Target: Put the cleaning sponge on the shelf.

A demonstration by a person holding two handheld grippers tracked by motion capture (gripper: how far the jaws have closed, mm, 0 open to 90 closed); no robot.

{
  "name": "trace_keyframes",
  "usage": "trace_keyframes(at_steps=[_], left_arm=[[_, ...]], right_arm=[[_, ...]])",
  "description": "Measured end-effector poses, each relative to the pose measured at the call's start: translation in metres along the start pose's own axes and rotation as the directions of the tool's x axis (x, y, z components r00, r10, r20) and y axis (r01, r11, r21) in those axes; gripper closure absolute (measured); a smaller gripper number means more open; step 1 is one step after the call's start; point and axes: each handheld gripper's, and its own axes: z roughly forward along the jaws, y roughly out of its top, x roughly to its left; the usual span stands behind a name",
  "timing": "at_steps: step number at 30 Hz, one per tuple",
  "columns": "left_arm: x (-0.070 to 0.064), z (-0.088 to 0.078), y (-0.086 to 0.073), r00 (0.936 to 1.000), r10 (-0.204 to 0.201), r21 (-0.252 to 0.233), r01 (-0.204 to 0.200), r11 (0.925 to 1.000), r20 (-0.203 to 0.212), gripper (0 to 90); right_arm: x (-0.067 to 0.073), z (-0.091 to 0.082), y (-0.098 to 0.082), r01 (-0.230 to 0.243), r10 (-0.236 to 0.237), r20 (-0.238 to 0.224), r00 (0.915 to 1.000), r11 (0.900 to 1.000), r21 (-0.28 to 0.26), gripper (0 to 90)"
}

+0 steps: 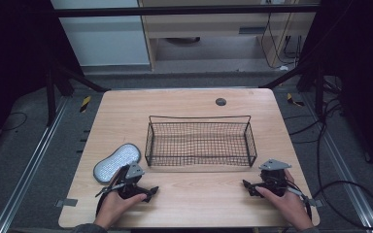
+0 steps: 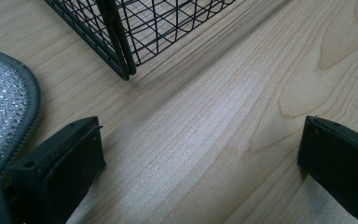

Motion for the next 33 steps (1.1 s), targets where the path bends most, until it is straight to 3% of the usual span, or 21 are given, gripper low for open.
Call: trace_keyframes(at_steps=[4,6,11,20,23,25,26,28,31,33], left_arm=[[0.001,-0.003,0.004,0.9999,0.016,0.026,-0.016,0.9995,0.005,2.2],[0.0,-0.008,0.005,0.9995,0.032,-0.001,-0.032,0.9995,-0.003,7.7],[0.002,-0.019,0.008,1.0,-0.004,-0.079,0.004,0.9968,0.003,4.0],[0.002,-0.021,0.01,0.9996,0.012,-0.045,-0.013,0.9989,-0.025,5.9],[0.002,-0.024,0.01,0.9988,0.016,-0.044,-0.018,0.9989,-0.046,7.3],[0.002,-0.035,0.013,0.9892,0.052,-0.067,-0.061,0.9959,-0.137,15.5],[0.003,-0.039,0.014,0.9855,0.051,-0.082,-0.065,0.9945,-0.162,14.5],[0.008,-0.044,0.013,0.9858,0.032,-0.101,-0.049,0.9936,-0.165,14.0],[0.012,-0.048,0.011,0.9815,0.029,-0.104,-0.049,0.9934,-0.189,11.8],[0.02,-0.052,0.008,0.9804,-0.005,-0.122,-0.02,0.9923,-0.197,11.4]], right_arm=[[0.0,0.0,0.0,0.0,0.0,0.002,1.0,1.0,0.001,0.4],[0.0,0.0,0.0,-0.001,0.001,0.001,1.0,1.0,0.001,0.4],[0.001,0.0,0.0,-0.008,0.008,0.007,0.9999,1.0,0.001,0.5],[0.001,0.0,0.0,-0.009,0.009,0.008,0.9999,1.0,0.001,0.5],[0.001,-0.001,0.0,-0.009,0.009,0.01,0.9999,1.0,0.003,0.5],[0.001,-0.001,0.0,-0.01,0.009,0.011,0.9999,1.0,0.002,0.5],[0.002,0.0,0.0,-0.011,0.011,0.012,0.9999,1.0,0.001,0.5],[0.002,-0.001,-0.001,-0.015,0.015,0.014,0.9998,1.0,0.001,0.5],[0.002,0.0,-0.001,-0.01,0.01,0.016,0.9998,1.0,0.0,0.5],[0.002,0.0,-0.001,-0.012,0.012,0.017,0.9998,1.0,0.0,0.5]])
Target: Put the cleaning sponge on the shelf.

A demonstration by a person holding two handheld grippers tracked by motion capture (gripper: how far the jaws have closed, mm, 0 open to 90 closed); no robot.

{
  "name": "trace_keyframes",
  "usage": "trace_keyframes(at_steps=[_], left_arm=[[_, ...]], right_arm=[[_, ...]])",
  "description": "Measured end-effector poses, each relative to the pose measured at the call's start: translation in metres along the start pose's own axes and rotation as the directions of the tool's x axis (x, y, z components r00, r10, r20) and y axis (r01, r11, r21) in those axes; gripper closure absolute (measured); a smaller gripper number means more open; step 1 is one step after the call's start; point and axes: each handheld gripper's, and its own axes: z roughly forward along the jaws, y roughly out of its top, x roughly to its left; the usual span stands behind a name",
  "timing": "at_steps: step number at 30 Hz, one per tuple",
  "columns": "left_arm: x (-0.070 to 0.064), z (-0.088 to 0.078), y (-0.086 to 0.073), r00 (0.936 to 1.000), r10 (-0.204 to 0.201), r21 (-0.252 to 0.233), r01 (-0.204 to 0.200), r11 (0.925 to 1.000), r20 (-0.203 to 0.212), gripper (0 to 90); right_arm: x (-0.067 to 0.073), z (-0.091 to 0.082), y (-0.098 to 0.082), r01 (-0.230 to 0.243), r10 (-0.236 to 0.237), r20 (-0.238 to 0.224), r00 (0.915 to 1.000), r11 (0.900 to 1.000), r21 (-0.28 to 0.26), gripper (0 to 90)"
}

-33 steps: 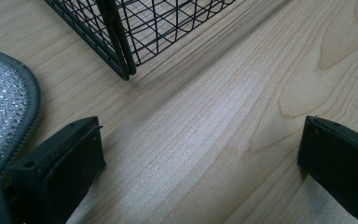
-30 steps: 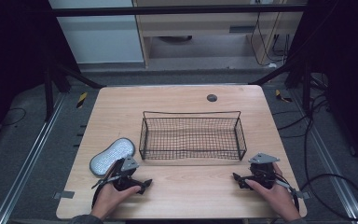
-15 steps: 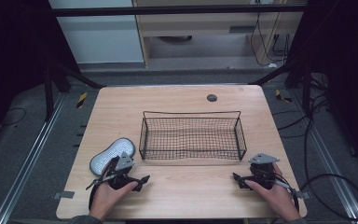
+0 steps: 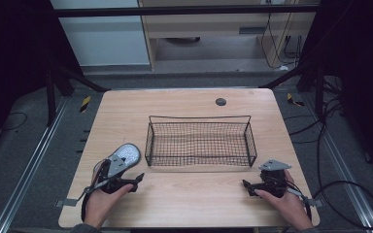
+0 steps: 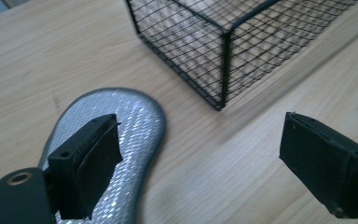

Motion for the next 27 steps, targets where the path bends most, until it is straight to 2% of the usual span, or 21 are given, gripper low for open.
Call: trace_keyframes(at_steps=[2,5,6,9,12,15,16,17,18,19,20,23,24,26,27], left_arm=[[0.011,-0.003,-0.004,0.999,-0.033,0.01,0.033,0.9994,-0.031,11.5],[0.018,-0.005,-0.001,0.9975,-0.027,0.017,0.028,0.9995,-0.066,11.6],[0.027,-0.005,0.003,0.9971,-0.017,0.047,0.021,0.9987,-0.075,11.4],[0.04,-0.006,0.013,0.9973,-0.038,0.079,0.043,0.9959,-0.062,9.6],[0.051,-0.004,0.024,0.9976,-0.068,0.111,0.069,0.9914,-0.012,7.8],[0.057,0.0,0.029,0.9973,-0.074,0.139,0.072,0.9877,0.004,6.8],[0.06,0.003,0.032,0.9974,-0.068,0.171,0.063,0.9832,0.024,4.1],[0.063,0.006,0.034,0.9988,-0.042,0.2,0.036,0.9791,0.027,4.4],[0.063,0.006,0.034,0.9988,-0.042,0.2,0.036,0.9791,0.027,4.4],[0.066,0.008,0.037,0.999,-0.029,0.227,0.02,0.9737,0.034,4.4],[0.067,0.008,0.038,0.9985,-0.034,0.238,0.023,0.971,0.044,4.3],[0.068,0.009,0.04,0.999,-0.018,0.256,0.007,0.9666,0.042,4.1],[0.069,0.009,0.041,0.9991,-0.001,0.281,-0.011,0.9598,0.043,4.1],[0.072,0.014,0.039,0.9968,-0.015,0.356,-0.014,0.9343,0.079,2.3],[0.072,0.014,0.039,0.9968,-0.015,0.356,-0.014,0.9343,0.079,3.1]], right_arm=[[0.0,0.0,0.0,0.0,0.0,0.0,1.0,1.0,0.0,0.5],[0.0,0.0,0.0,0.0,0.0,0.0,1.0,1.0,0.0,0.5],[0.0,0.0,0.0,0.0,0.0,0.0,1.0,1.0,0.0,0.5],[0.0,0.0,0.0,-0.001,0.001,0.001,1.0,1.0,0.0,0.5],[0.001,0.0,0.0,-0.003,0.003,0.006,1.0,1.0,0.0,0.7],[0.001,0.0,0.0,-0.004,0.004,0.006,1.0,1.0,0.0,0.7],[0.001,0.0,0.0,-0.006,0.006,0.007,1.0,1.0,0.001,0.7],[0.001,0.0,0.0,-0.006,0.006,0.007,1.0,1.0,0.0,0.7],[0.001,0.0,0.0,-0.006,0.006,0.007,1.0,1.0,0.0,0.7],[0.001,-0.001,0.0,-0.007,0.007,0.009,0.9999,1.0,0.0,0.7],[0.001,-0.001,0.0,-0.007,0.007,0.009,0.9999,1.0,0.0,0.6],[0.001,-0.001,0.0,-0.008,0.008,0.009,0.9999,1.0,0.0,0.6],[0.001,-0.001,0.0,-0.008,0.008,0.009,0.9999,1.0,0.0,0.6],[0.001,-0.001,0.0,-0.007,0.007,0.009,0.9999,1.0,0.0,0.7],[0.001,-0.001,0.0,-0.007,0.007,0.009,0.9999,1.0,0.0,0.7]])
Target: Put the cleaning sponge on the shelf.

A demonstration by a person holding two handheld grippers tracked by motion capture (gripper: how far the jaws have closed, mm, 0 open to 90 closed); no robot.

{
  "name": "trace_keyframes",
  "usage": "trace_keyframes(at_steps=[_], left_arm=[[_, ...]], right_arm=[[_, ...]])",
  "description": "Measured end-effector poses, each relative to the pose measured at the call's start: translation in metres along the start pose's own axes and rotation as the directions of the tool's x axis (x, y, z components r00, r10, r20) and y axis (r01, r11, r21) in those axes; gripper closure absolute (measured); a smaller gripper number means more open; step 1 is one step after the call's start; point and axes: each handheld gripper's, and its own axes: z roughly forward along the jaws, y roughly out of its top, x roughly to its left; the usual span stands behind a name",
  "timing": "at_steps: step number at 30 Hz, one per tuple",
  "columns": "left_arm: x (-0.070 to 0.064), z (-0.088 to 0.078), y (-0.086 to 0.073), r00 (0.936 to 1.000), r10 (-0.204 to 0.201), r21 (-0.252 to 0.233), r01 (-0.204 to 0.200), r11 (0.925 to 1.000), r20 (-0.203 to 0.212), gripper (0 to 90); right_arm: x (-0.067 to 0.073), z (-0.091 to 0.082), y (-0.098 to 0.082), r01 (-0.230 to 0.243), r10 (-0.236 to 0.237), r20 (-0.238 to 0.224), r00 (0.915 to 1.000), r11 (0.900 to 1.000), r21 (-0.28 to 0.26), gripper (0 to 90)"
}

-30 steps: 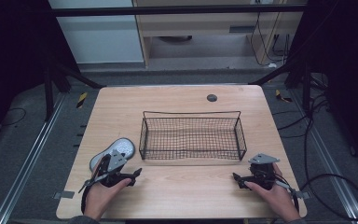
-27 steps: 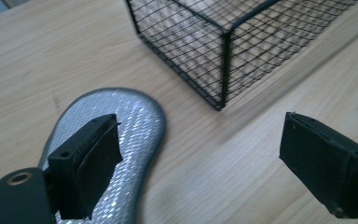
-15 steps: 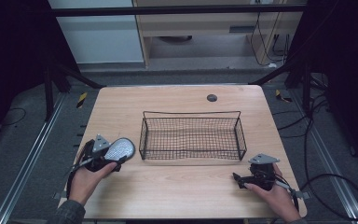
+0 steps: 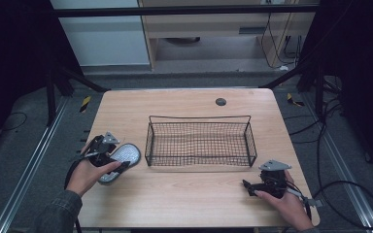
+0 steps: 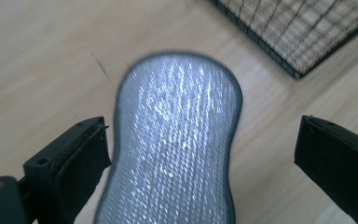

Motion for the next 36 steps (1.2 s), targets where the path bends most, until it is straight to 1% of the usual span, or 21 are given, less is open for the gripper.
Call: trace_keyframes(at_steps=[1,2,3,4,5,10,12,14,16,18,22,25,30,32,34,35,36], left_arm=[[0.002,0.002,-0.001,0.9998,0.01,0.032,-0.01,0.9995,-0.019,3.6],[0.002,0.002,-0.001,0.9998,0.01,0.032,-0.01,0.9995,-0.019,3.6],[0.003,0.002,0.0,0.9995,0.012,0.044,-0.011,0.999,-0.028,3.6],[0.004,0.001,0.0,0.9994,0.015,0.04,-0.014,0.9991,-0.03,3.8],[0.006,0.0,0.001,0.9997,0.015,0.036,-0.015,0.9992,-0.021,3.6],[0.008,0.001,0.005,0.9992,0.026,0.053,-0.024,0.9983,-0.03,3.6],[0.008,0.004,0.007,0.9989,0.026,0.074,-0.023,0.997,-0.038,4.3],[0.008,0.008,0.008,0.9988,0.033,0.101,-0.029,0.9945,-0.035,5.0],[0.01,0.01,0.01,0.999,0.03,0.113,-0.027,0.9932,-0.031,5.1],[0.011,0.011,0.01,0.9991,0.025,0.112,-0.021,0.9935,-0.035,4.8],[0.016,0.015,0.012,0.9992,0.025,0.142,-0.02,0.9896,-0.03,4.8],[0.019,0.019,0.014,0.9994,0.017,0.14,-0.013,0.9901,-0.031,5.0],[0.02,0.018,0.017,0.9995,0.017,0.134,-0.013,0.9909,-0.028,4.1],[0.02,0.017,0.018,0.9995,0.022,0.142,-0.019,0.9897,-0.021,4.0],[0.021,0.015,0.02,0.9993,0.028,0.148,-0.024,0.9887,-0.024,4.1],[0.023,0.014,0.021,0.9995,0.03,0.155,-0.027,0.9876,-0.014,4.0],[0.023,0.014,0.021,0.9995,0.03,0.155,-0.027,0.9876,-0.014,4.1]], right_arm=[[0.0,0.0,0.0,0.0,0.0,0.0,1.0,1.0,0.0,0.6],[0.0,0.0,0.0,0.0,0.0,0.0,1.0,1.0,0.0,0.6],[0.0,0.0,0.0,0.0,0.0,0.0,1.0,1.0,0.0,0.7],[0.0,0.0,0.0,0.0,0.0,0.0,1.0,1.0,0.0,0.7],[0.0,0.0,0.0,0.0,0.0,0.001,1.0,1.0,-0.001,0.6],[0.0,0.0,0.0,-0.001,0.001,0.002,1.0,1.0,-0.001,0.6],[0.0,0.0,0.0,-0.001,0.001,0.002,1.0,1.0,-0.001,0.6],[0.0,0.0,0.0,-0.001,0.001,0.002,1.0,1.0,-0.001,0.7],[0.0,0.0,0.0,-0.002,0.002,0.001,1.0,1.0,-0.001,0.6],[0.0,0.0,0.0,-0.002,0.002,0.002,1.0,1.0,-0.001,0.6],[0.0,0.0,0.0,-0.001,0.001,0.001,1.0,1.0,-0.001,0.5],[0.0,0.0,0.0,0.002,-0.002,0.0,1.0,1.0,-0.001,0.5],[0.001,-0.001,0.0,-0.007,0.007,0.002,1.0,1.0,0.002,0.5],[0.001,-0.001,0.0,-0.008,0.008,0.002,1.0,1.0,0.001,0.5],[0.001,-0.001,0.0,-0.006,0.006,0.002,1.0,1.0,0.001,0.5],[0.001,-0.001,0.0,-0.007,0.007,0.0,1.0,1.0,0.001,0.4],[0.001,-0.001,0.0,-0.007,0.007,0.0,1.0,1.0,0.001,0.4]])
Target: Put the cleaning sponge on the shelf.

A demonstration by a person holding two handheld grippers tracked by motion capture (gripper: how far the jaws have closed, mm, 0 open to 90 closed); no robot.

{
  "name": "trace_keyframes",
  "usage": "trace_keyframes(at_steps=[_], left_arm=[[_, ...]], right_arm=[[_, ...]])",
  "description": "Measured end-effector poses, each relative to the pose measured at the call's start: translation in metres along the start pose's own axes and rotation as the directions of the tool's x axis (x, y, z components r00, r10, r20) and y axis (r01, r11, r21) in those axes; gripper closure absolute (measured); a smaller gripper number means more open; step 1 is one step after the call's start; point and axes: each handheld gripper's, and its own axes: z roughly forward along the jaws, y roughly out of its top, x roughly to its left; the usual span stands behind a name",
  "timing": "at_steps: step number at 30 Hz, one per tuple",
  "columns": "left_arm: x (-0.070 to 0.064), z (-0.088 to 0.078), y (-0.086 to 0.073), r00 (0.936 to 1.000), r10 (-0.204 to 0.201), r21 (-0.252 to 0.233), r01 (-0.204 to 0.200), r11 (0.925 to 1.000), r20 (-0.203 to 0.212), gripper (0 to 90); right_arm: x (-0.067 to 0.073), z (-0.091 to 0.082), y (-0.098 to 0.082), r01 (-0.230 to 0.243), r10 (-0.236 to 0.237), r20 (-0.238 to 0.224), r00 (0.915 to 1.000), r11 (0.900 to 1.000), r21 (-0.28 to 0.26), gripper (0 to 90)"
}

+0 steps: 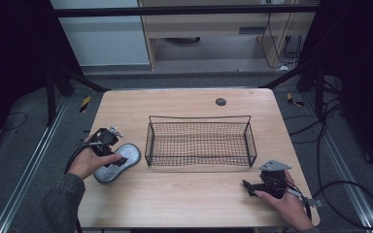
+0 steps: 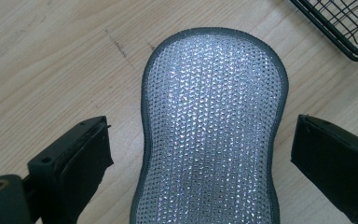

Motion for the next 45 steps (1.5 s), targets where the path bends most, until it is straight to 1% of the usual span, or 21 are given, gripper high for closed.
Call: trace_keyframes(at_steps=[1,3,5,10,14,16,19,21,23,26,28,30,32,36,37,40,42,45], left_arm=[[0.001,0.0,0.0,1.0,0.004,0.009,-0.004,1.0,0.005,4.1],[0.003,0.0,0.0,1.0,0.009,0.026,-0.009,0.9996,0.0,4.1],[0.005,0.001,-0.001,0.9999,0.004,0.031,-0.004,0.9995,0.011,4.1],[0.006,0.001,-0.001,1.0,0.001,0.029,-0.001,0.9996,0.009,4.0],[0.005,0.0,-0.002,0.9999,-0.008,0.035,0.007,0.9994,0.009,3.8],[0.003,0.001,-0.002,0.9998,-0.012,0.037,0.011,0.9992,0.016,3.8],[0.002,0.002,-0.003,0.9998,-0.017,0.043,0.016,0.9989,0.012,3.9],[0.002,0.005,-0.005,0.9995,-0.016,0.047,0.014,0.9988,0.027,3.6],[0.002,0.007,-0.006,0.9993,-0.02,0.043,0.019,0.9989,0.03,3.9],[0.003,0.013,-0.009,0.9995,-0.02,0.057,0.019,0.9982,0.022,3.9],[0.004,0.016,-0.011,0.999,-0.024,0.064,0.021,0.9977,0.037,4.0],[0.004,0.017,-0.013,0.999,-0.019,0.064,0.016,0.9978,0.04,3.9],[0.005,0.019,-0.017,0.9985,-0.024,0.065,0.021,0.9976,0.048,4.0],[0.006,0.021,-0.019,0.9983,-0.017,0.068,0.013,0.9976,0.056,3.9],[0.006,0.022,-0.02,0.9979,-0.023,0.071,0.019,0.9973,0.061,3.8],[0.007,0.024,-0.02,0.9974,-0.024,0.066,0.02,0.9976,0.068,3.7],[0.006,0.026,-0.02,0.9973,-0.017,0.073,0.012,0.9973,0.071,3.7],[0.005,0.029,-0.021,0.9973,-0.022,0.075,0.017,0.9971,0.07,3.8]], right_arm=[[0.0,0.0,0.0,0.0,0.0,0.0,1.0,1.0,0.0,0.4],[0.0,0.0,0.0,0.0,0.0,0.0,1.0,1.0,0.0,0.4],[0.0,0.0,0.0,0.001,-0.001,0.0,1.0,1.0,0.0,0.4],[0.0,0.0,0.0,0.002,-0.002,0.001,1.0,1.0,0.0,0.4],[0.0,0.0,0.0,0.002,-0.002,0.001,1.0,1.0,0.0,0.4],[0.0,0.0,0.0,0.002,-0.002,0.001,1.0,1.0,0.0,0.4],[0.0,0.0,0.0,0.002,-0.002,0.0,1.0,1.0,0.0,0.4],[0.0,0.0,0.0,0.002,-0.002,-0.001,1.0,1.0,0.001,0.4],[0.0,0.0,0.0,0.004,-0.004,-0.002,1.0,1.0,0.0,0.4],[0.0,0.0,0.0,0.003,-0.003,-0.002,1.0,1.0,0.0,0.4],[0.0,0.0,0.0,0.003,-0.003,-0.002,1.0,1.0,0.0,0.4],[0.0,0.0,0.0,0.004,-0.004,-0.002,1.0,1.0,0.001,0.5],[0.0,-0.001,0.0,0.003,-0.003,-0.004,1.0,1.0,0.0,0.4],[0.0,-0.001,0.0,0.004,-0.004,-0.005,1.0,1.0,0.001,0.4],[0.0,-0.001,0.0,0.004,-0.004,-0.005,1.0,1.0,0.001,0.4],[0.0,-0.001,0.0,0.004,-0.004,-0.005,1.0,1.0,0.001,0.4],[0.0,-0.001,0.0,0.005,-0.005,-0.006,1.0,1.0,0.001,0.4],[0.0,-0.001,0.0,0.007,-0.007,-0.008,0.9999,1.0,0.001,0.4]])
